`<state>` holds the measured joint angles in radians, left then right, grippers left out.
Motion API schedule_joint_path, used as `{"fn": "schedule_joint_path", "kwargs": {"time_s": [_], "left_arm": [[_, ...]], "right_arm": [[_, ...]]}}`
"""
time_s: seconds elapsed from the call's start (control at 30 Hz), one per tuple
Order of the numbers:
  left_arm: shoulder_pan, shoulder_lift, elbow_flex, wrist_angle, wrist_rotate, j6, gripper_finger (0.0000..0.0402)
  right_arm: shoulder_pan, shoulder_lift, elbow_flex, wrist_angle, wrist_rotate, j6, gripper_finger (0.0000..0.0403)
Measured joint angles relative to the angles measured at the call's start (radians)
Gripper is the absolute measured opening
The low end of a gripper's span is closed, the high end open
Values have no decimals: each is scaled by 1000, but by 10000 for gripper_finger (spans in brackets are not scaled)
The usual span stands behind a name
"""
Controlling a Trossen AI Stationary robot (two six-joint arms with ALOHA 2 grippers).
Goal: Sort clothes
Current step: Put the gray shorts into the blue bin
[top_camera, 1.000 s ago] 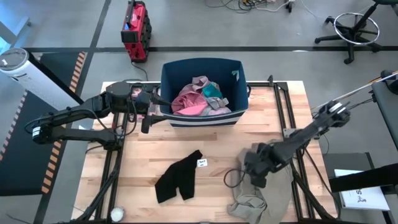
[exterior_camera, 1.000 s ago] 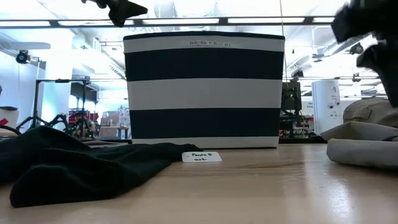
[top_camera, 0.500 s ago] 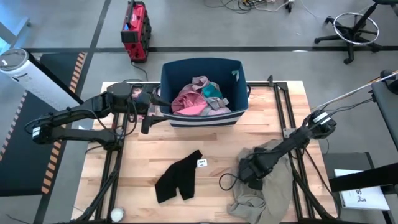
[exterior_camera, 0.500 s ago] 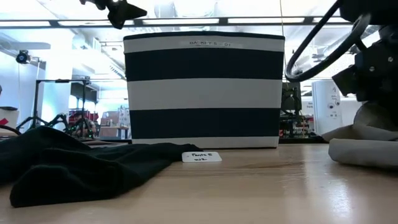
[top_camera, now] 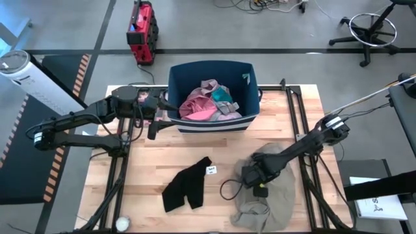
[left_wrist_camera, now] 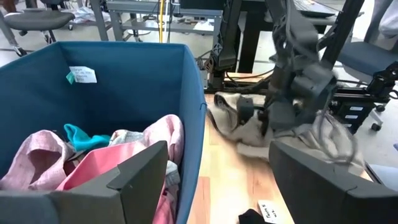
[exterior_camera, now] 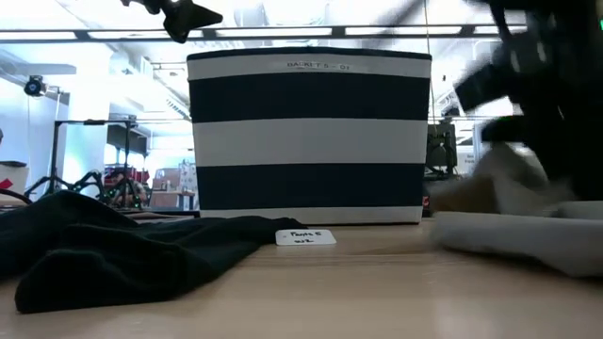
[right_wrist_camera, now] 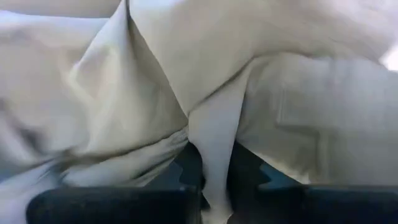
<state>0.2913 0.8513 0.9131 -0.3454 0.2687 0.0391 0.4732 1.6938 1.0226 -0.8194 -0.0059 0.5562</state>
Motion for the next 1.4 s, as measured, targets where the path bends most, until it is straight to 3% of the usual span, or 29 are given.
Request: {"fn": "schedule_joint_path", "kwargs": {"time_s": [0.23, 0.43, 0.83, 1.13, 1.4], "left_arm": [[0, 0, 0, 3, 0, 0, 274], [0, 0, 0, 4, 0, 3, 271], [0, 0, 0, 6, 0, 3, 273], [0, 2, 0, 8, 0, 3, 271], [0, 2, 0, 8, 0, 3, 272]], "right_arm": [[-1, -98, 154, -87, 82, -93, 14], [-9, -165, 319, -195, 240, -162, 14], [-25, -192, 712, -175, 574, -470, 14], [-120, -192, 951, 79, 832, -912, 14], [-314, -189, 1013, 500, 834, -1354, 13]]}}
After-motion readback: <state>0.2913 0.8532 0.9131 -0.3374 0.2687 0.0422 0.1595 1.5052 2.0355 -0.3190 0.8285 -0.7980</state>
